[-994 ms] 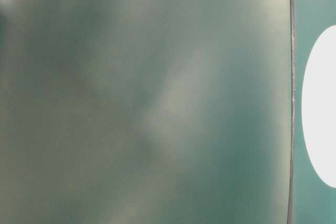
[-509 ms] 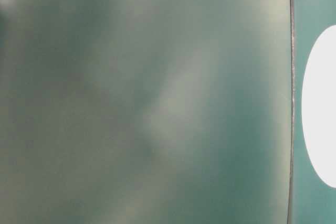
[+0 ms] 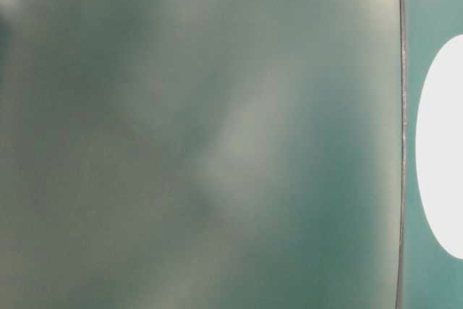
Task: Scoop the yellow hexagonal prism block from the bowl with a spoon using the right arm.
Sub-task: 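Move the right gripper left to the pink spoon handle, then close the right gripper on the pink spoon handle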
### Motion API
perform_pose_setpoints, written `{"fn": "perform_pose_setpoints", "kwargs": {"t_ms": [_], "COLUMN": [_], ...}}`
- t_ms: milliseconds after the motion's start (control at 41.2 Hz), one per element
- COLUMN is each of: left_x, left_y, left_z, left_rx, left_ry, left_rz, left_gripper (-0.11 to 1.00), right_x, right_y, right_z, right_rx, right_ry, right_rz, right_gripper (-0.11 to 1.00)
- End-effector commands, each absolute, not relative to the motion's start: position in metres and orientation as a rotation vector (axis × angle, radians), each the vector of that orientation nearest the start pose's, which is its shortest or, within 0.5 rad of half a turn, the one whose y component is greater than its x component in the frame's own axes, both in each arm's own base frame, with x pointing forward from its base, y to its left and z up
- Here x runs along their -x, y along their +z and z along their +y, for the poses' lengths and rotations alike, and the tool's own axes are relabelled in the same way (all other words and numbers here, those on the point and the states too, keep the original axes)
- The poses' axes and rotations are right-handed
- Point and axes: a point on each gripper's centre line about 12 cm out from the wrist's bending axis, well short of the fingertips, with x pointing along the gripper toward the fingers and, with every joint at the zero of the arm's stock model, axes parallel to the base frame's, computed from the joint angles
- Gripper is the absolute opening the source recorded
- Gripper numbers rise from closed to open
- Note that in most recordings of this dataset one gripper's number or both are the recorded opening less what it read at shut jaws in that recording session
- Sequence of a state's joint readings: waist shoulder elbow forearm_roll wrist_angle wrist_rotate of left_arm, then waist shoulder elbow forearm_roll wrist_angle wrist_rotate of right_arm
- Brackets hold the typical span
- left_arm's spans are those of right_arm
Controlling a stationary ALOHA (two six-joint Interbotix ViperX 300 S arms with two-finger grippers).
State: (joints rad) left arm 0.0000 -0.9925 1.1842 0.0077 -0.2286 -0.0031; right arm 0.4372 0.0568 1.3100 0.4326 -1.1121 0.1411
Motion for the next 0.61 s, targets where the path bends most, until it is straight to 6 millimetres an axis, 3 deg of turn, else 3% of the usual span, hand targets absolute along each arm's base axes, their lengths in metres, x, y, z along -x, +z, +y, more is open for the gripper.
{"fn": "perform_pose_setpoints", "kwargs": {"t_ms": [0,582], "left_x": [-0.197,-0.197], "left_y": [0.297,0.296], "left_z": [0.000,0.000], "left_rx": [-0.006,-0.006], "left_ry": [0.000,-0.002], "left_rz": [-0.057,-0.049], "left_gripper": [0.19,0.19], "right_x": [-0.241,-0.233], "right_y": [0.098,0.088], "right_z": [0.066,0.068], "right_rx": [-0.229,-0.209], "right_ry": [0.000,0.004], "right_rz": [0.252,0.299], "right_gripper": [0.44,0.44]}}
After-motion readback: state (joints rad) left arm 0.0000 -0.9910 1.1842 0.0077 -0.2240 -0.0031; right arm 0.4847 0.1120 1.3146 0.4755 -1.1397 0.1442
